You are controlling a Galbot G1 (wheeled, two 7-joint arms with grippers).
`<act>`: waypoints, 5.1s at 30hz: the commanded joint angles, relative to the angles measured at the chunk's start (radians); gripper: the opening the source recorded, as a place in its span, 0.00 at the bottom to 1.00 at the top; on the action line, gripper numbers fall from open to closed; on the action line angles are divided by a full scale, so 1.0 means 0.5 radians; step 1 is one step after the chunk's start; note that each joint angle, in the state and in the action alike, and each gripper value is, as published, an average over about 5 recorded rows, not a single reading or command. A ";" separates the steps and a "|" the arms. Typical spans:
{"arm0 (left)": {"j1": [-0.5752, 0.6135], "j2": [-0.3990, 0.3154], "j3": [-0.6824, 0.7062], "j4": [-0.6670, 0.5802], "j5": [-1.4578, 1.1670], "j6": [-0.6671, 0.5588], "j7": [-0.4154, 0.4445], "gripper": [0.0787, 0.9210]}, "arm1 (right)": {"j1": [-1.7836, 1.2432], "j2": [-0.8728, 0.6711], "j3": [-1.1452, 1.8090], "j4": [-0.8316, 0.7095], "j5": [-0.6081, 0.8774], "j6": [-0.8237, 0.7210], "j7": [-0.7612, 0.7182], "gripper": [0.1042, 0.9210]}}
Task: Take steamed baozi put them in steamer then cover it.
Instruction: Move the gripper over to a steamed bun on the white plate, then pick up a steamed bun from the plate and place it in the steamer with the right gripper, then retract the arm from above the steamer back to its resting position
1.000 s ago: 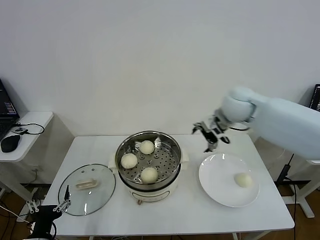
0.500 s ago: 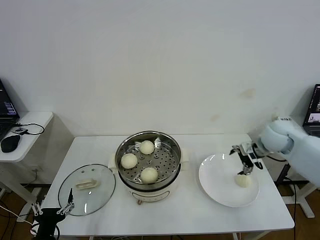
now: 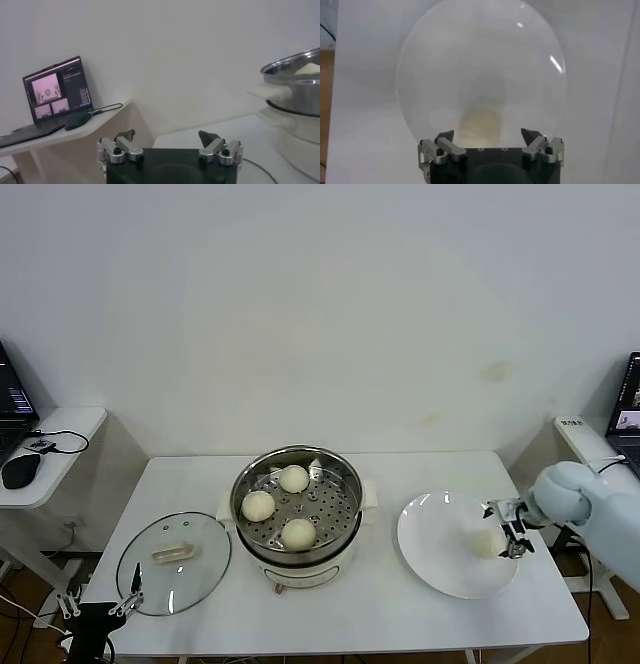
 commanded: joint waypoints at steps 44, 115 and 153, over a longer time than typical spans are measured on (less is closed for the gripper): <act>-0.027 0.002 0.007 -0.024 -0.021 0.001 0.003 0.88 | 0.823 -0.076 -0.454 0.188 0.490 -0.214 -0.073 0.60; -0.102 -0.024 0.025 0.002 -0.031 -0.012 0.001 0.88 | 1.428 0.854 -1.077 0.305 1.460 -1.023 0.714 0.88; -0.252 0.107 0.032 0.373 1.230 -0.272 -0.100 0.88 | -2.779 1.578 2.610 1.020 1.024 0.525 1.767 0.88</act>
